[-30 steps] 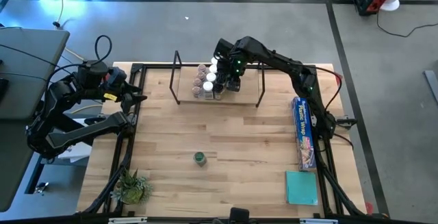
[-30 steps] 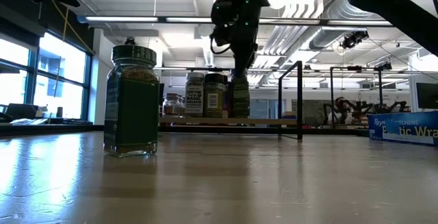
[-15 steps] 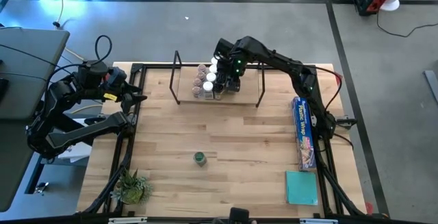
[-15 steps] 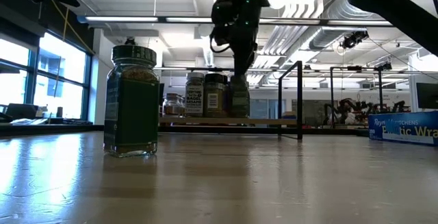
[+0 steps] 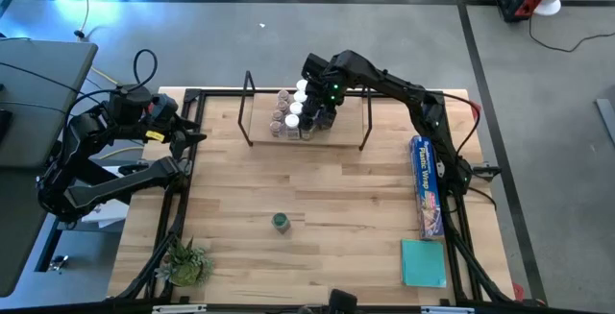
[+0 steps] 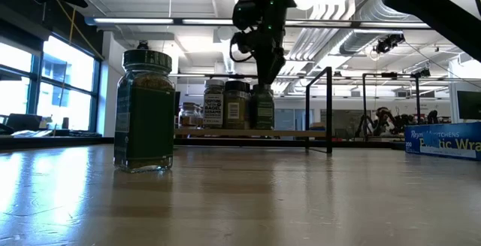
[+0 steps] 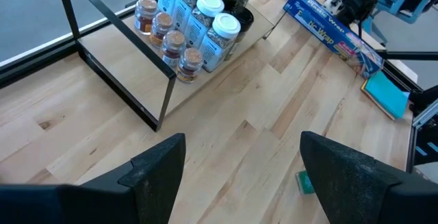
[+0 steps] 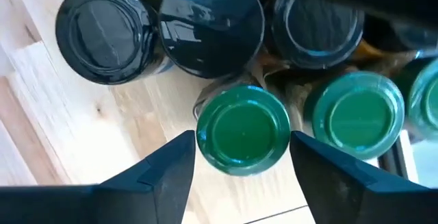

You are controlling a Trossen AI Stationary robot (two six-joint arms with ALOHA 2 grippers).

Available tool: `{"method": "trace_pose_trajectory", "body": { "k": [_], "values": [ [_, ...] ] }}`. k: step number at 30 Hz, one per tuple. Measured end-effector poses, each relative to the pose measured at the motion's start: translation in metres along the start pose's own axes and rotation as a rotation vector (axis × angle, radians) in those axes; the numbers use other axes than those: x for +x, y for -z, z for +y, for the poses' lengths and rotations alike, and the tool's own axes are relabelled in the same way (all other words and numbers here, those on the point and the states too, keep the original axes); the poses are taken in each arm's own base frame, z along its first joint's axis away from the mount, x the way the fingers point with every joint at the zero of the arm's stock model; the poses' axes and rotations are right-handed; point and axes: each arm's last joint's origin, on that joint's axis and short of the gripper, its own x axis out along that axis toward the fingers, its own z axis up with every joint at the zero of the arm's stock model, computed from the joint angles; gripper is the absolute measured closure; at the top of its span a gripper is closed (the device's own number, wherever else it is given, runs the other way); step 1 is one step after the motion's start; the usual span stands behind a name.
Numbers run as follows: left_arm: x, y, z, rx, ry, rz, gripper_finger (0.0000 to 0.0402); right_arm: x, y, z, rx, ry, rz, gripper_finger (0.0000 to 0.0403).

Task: Shelf spices
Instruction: Put the top green seasoning bottle on the shelf aligned with the other green seasoning bottle

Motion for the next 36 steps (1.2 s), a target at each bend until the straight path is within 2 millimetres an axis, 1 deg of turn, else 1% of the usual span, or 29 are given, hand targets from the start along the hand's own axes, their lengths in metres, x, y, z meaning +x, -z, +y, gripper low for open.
{"method": "trace_pose_trajectory", "body": {
  "k": [5, 9, 11, 17, 19, 24, 28, 31, 33, 36],
  "values": [
    [0.000, 0.000, 0.000, 0.000, 0.000, 0.000, 0.0119, 0.000, 0.002, 0.001, 0.110, -0.002, 0.019, 0.0194],
    [0.000, 0.000, 0.000, 0.000, 0.000, 0.000, 0.0119, -0.001, 0.002, 0.001, 0.179, -0.001, 0.023, 0.0201],
    [0.000, 0.000, 0.000, 0.000, 0.000, 0.000, 0.0119, -0.004, 0.004, 0.001, 0.206, 0.003, 0.025, 0.0201],
    [0.000, 0.000, 0.000, 0.000, 0.000, 0.000, 0.0119, -0.027, 0.011, 0.001, 0.332, 0.029, -0.018, 0.0202],
    [0.000, 0.000, 0.000, 0.000, 0.001, 0.000, 0.0119, -0.030, 0.011, 0.003, 0.353, 0.030, -0.026, 0.0202],
    [0.000, 0.000, 0.000, 0.000, 0.000, 0.000, 0.0119, -0.033, 0.010, 0.015, 0.321, 0.042, -0.036, 0.0202],
    [0.000, 0.000, 0.000, 0.000, 0.000, 0.000, 0.0119, -0.032, 0.011, 0.029, 0.243, 0.040, -0.008, 0.0205],
    [0.000, 0.000, 0.000, 0.000, 0.001, 0.000, 0.0119, -0.033, 0.015, 0.034, 0.233, 0.066, 0.034, 0.0225],
    [0.000, 0.000, 0.000, 0.001, 0.000, 0.000, 0.0119, -0.033, 0.015, 0.032, 0.261, 0.093, 0.033, 0.0251],
    [0.000, 0.000, 0.000, 0.003, 0.000, 0.000, 0.0119, -0.032, 0.016, 0.024, 0.330, 0.108, 0.027, 0.0298]
  ]
}}
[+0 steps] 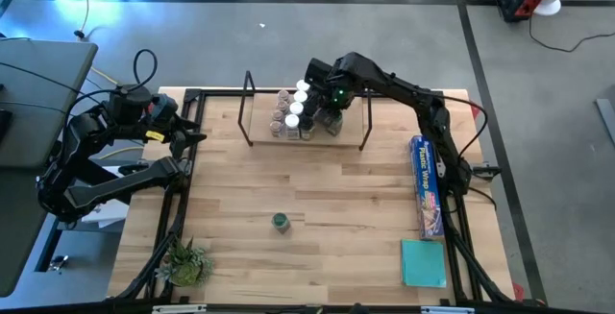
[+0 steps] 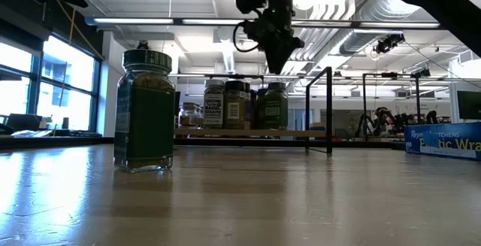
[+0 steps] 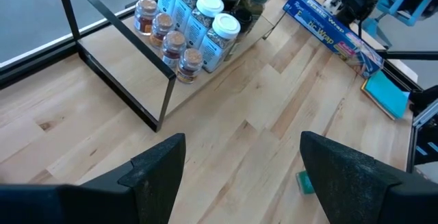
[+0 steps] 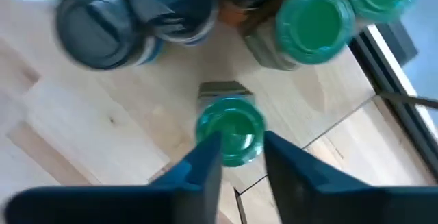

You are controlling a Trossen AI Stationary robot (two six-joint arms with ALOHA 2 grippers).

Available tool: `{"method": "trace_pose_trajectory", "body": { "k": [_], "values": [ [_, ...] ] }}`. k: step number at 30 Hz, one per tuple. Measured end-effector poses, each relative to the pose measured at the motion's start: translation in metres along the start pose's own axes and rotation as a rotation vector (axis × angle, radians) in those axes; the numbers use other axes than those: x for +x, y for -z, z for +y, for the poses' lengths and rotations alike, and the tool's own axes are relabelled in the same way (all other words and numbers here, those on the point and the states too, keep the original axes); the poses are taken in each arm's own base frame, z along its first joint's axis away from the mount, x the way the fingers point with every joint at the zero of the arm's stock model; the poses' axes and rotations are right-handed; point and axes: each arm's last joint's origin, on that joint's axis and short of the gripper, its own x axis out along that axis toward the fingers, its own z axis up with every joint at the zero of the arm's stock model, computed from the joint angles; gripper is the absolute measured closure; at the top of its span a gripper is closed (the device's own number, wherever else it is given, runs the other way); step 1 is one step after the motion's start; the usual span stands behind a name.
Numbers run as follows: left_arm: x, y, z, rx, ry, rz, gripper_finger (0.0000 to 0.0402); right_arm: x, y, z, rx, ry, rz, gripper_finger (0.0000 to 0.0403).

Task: Shelf spices
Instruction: Put the top green seasoning bottle on the shelf aligned with the other green seasoning bottle

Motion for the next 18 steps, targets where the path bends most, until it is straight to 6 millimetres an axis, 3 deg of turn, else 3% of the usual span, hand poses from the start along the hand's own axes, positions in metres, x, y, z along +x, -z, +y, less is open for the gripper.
{"method": "trace_pose_trajectory", "body": {
  "k": [7, 18],
  "values": [
    [0.000, 0.000, 0.000, 0.007, 0.001, -0.003, 0.0119, 0.015, -0.007, -0.012, 0.062, -0.065, 0.054, 0.0393],
    [0.000, 0.000, 0.000, 0.008, 0.001, -0.004, 0.0119, 0.031, -0.010, -0.007, 0.008, -0.081, 0.099, 0.0402]
  ]
}}
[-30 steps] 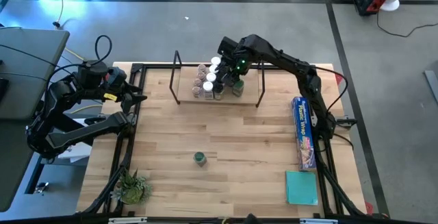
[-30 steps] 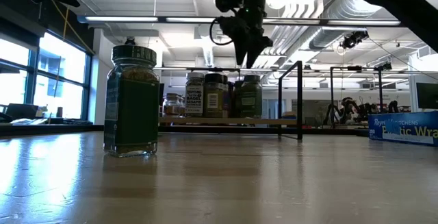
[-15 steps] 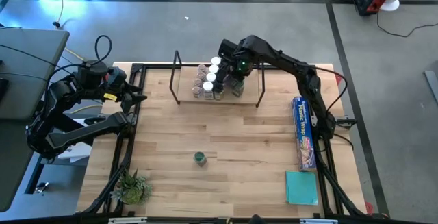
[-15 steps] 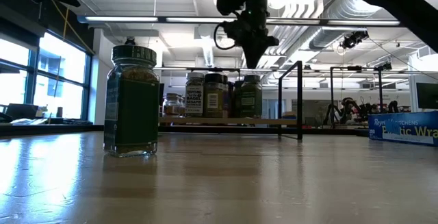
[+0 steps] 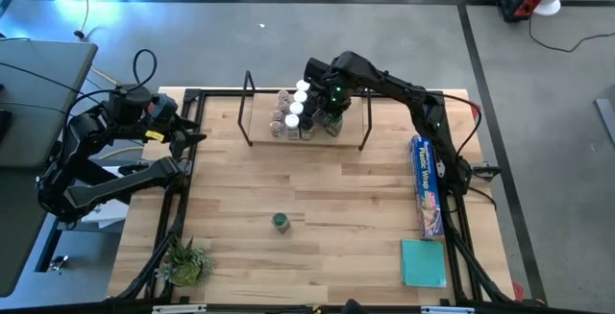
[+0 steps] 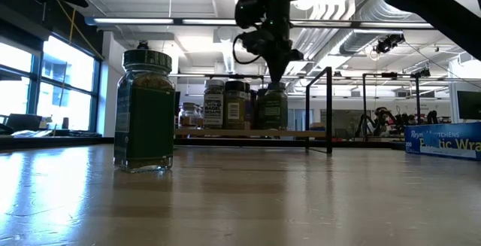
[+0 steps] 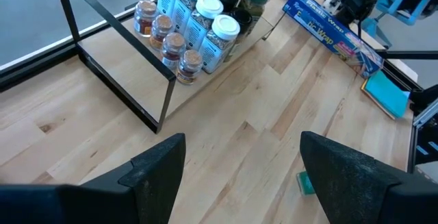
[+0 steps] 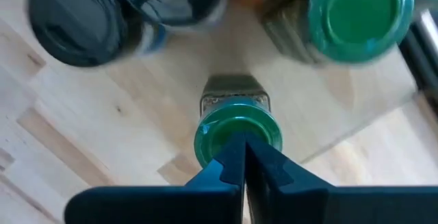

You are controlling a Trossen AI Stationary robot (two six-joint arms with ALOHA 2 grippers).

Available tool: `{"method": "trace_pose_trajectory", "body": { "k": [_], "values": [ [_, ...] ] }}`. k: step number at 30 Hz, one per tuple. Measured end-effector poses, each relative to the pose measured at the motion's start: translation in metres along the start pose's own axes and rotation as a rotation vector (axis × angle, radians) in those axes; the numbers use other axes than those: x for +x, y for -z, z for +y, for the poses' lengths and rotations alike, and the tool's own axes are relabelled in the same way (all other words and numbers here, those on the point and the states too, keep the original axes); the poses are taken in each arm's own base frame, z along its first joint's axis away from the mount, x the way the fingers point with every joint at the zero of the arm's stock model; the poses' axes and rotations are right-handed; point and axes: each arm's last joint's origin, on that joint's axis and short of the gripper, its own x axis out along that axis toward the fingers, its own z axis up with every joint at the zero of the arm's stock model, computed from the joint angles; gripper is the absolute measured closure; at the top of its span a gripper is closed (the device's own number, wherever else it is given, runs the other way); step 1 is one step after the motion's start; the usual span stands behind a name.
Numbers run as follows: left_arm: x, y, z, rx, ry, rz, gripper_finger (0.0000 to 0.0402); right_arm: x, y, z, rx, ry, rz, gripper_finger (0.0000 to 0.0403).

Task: Shelf spices
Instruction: Put the top green seasoning bottle on the shelf aligned with the other green seasoning bottle

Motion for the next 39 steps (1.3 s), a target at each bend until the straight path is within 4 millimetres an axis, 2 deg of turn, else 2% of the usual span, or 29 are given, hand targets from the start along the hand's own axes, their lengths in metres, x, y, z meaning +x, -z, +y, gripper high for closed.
{"method": "trace_pose_trajectory", "body": {
  "k": [8, 12, 18, 21, 26, 31, 35, 39],
  "values": [
    [0.000, 0.000, 0.000, 0.000, 0.000, 0.000, 0.0119, 0.002, -0.012, 0.003, -0.139, -0.018, -0.113, 0.0402],
    [0.000, 0.000, 0.000, -0.003, 0.000, 0.000, 0.0119, 0.008, -0.011, 0.003, -0.143, -0.023, -0.075, 0.0402],
    [0.000, 0.000, 0.000, -0.007, 0.000, 0.000, 0.0119, 0.004, -0.007, 0.004, -0.148, -0.019, -0.052, 0.0402],
    [0.000, 0.000, 0.000, -0.007, 0.000, 0.000, 0.0119, -0.010, 0.000, 0.010, -0.169, -0.021, -0.082, 0.0402],
    [0.000, 0.000, 0.000, -0.009, 0.001, 0.001, 0.0119, -0.040, 0.022, 0.029, -0.311, -0.035, -0.115, 0.0402],
    [0.000, 0.000, 0.000, -0.008, 0.000, -0.001, 0.0119, -0.045, 0.033, 0.049, -0.425, -0.038, -0.110, 0.0398],
    [0.000, 0.000, 0.000, -0.005, -0.001, -0.001, 0.0119, -0.030, 0.027, 0.052, -0.456, -0.059, -0.072, 0.0357],
    [0.000, 0.000, 0.000, -0.001, -0.002, -0.002, 0.0119, -0.019, 0.020, 0.045, -0.438, -0.052, -0.043, 0.0274]
  ]
}}
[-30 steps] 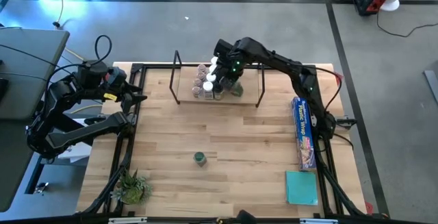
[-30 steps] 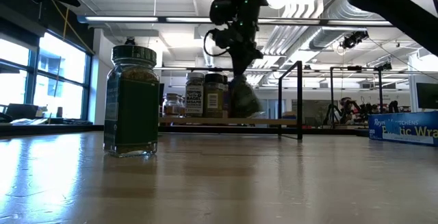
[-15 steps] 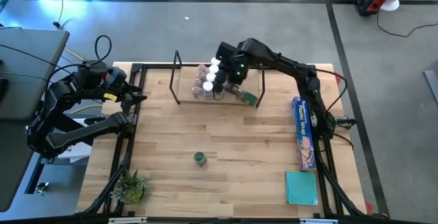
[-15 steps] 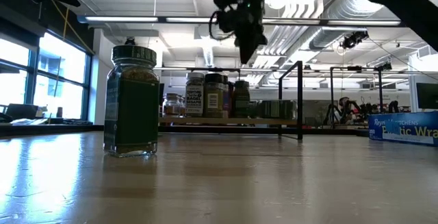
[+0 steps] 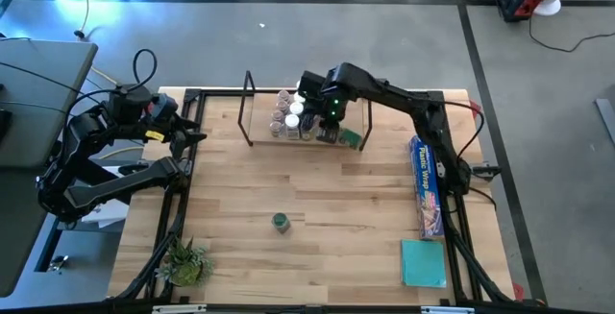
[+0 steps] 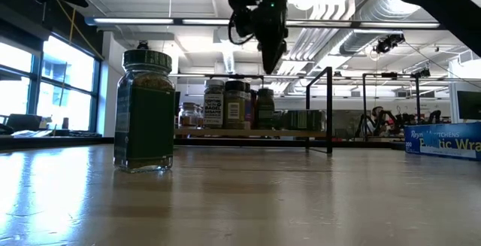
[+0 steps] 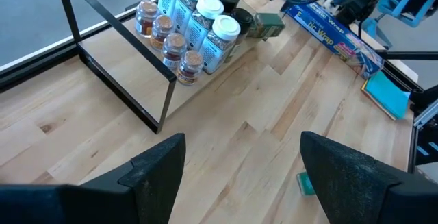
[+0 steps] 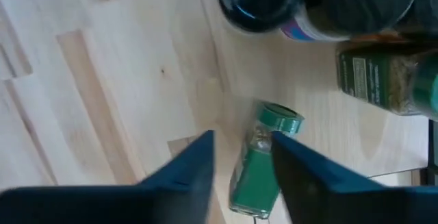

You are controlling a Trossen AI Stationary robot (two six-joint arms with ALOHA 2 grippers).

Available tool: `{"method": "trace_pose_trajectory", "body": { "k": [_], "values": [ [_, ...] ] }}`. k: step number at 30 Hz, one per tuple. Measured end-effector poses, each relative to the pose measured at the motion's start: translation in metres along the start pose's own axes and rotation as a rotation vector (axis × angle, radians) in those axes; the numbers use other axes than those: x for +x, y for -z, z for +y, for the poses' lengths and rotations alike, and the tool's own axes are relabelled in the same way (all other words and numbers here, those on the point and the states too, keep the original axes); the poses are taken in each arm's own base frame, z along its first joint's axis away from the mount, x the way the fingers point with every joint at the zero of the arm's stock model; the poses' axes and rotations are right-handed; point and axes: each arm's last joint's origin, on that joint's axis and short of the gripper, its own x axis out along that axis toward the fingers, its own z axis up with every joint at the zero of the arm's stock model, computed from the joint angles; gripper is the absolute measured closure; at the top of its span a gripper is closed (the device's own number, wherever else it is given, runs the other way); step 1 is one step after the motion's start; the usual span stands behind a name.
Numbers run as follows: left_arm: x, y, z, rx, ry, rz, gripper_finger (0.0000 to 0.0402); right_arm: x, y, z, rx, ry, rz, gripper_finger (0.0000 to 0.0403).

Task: Shelf spices
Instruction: Put the top green seasoning bottle on the shelf aligned with the other green seasoning bottle

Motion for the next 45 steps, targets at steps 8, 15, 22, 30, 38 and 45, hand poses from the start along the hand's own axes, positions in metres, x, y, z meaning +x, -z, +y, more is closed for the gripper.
{"method": "trace_pose_trajectory", "body": {
  "k": [8, 15, 22, 30, 38, 45],
  "values": [
    [0.000, 0.000, 0.000, 0.001, 0.000, 0.000, 0.0119, 0.023, -0.004, -0.012, 0.002, 0.039, 0.083, 0.0129],
    [0.000, 0.000, 0.000, 0.002, 0.000, -0.001, 0.0119, 0.038, -0.007, -0.019, -0.010, 0.057, 0.119, 0.0133],
    [0.000, 0.000, 0.000, 0.002, -0.001, -0.002, 0.0119, 0.036, -0.006, -0.020, -0.013, 0.068, 0.118, 0.0137],
    [0.000, 0.000, 0.000, 0.009, -0.002, -0.002, 0.0119, -0.021, 0.009, -0.008, 0.016, -0.002, -0.049, 0.0145],
    [0.000, 0.000, 0.000, 0.022, -0.007, -0.003, 0.0119, -0.095, 0.032, 0.050, -0.003, 0.167, -0.329, 0.0153],
    [0.000, 0.000, 0.000, 0.053, -0.008, -0.004, 0.0119, -0.015, 0.030, 0.024, 0.043, 0.070, -0.113, 0.0154]
  ]
}}
